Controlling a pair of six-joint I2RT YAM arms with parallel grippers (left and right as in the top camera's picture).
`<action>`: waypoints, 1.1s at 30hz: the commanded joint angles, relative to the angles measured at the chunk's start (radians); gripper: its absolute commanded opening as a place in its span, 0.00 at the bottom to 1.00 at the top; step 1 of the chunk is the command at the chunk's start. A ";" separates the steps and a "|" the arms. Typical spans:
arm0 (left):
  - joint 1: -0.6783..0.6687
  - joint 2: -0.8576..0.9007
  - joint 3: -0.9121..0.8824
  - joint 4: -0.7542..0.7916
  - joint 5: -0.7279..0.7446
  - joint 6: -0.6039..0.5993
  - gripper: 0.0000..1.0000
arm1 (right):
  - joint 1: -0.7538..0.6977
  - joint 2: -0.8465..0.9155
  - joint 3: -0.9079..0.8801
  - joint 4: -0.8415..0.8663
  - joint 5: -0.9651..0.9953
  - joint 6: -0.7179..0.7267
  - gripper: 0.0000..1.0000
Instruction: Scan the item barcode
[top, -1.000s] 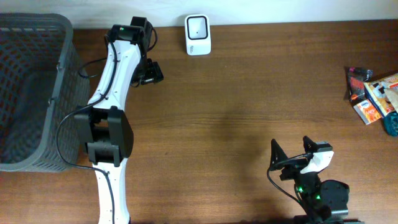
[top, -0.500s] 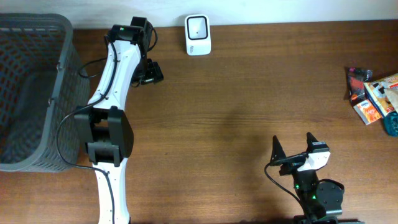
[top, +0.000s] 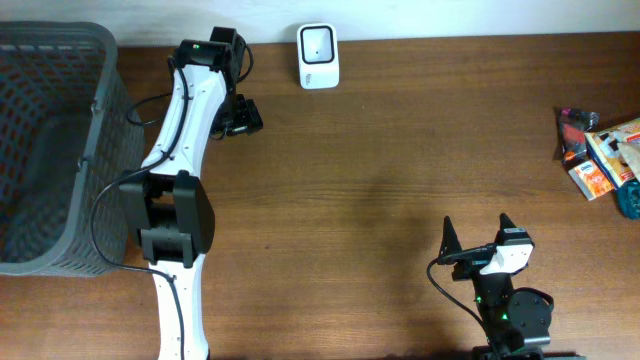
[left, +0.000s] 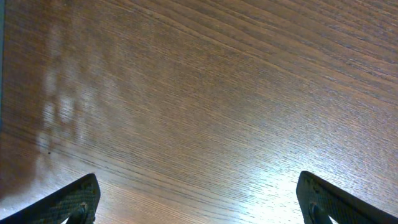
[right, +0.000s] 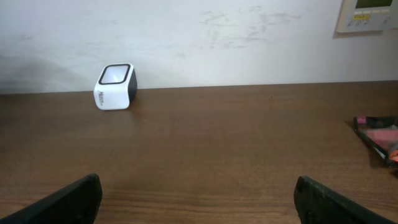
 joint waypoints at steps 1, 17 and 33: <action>0.001 0.007 0.015 -0.001 -0.011 -0.009 0.99 | -0.004 -0.010 -0.010 -0.001 0.012 -0.008 0.98; 0.002 0.007 0.015 -0.001 -0.011 -0.009 0.99 | -0.005 -0.010 -0.010 0.000 0.012 -0.008 0.98; -0.072 -0.262 -0.108 0.039 -0.042 0.043 0.99 | -0.005 -0.010 -0.010 0.000 0.012 -0.008 0.98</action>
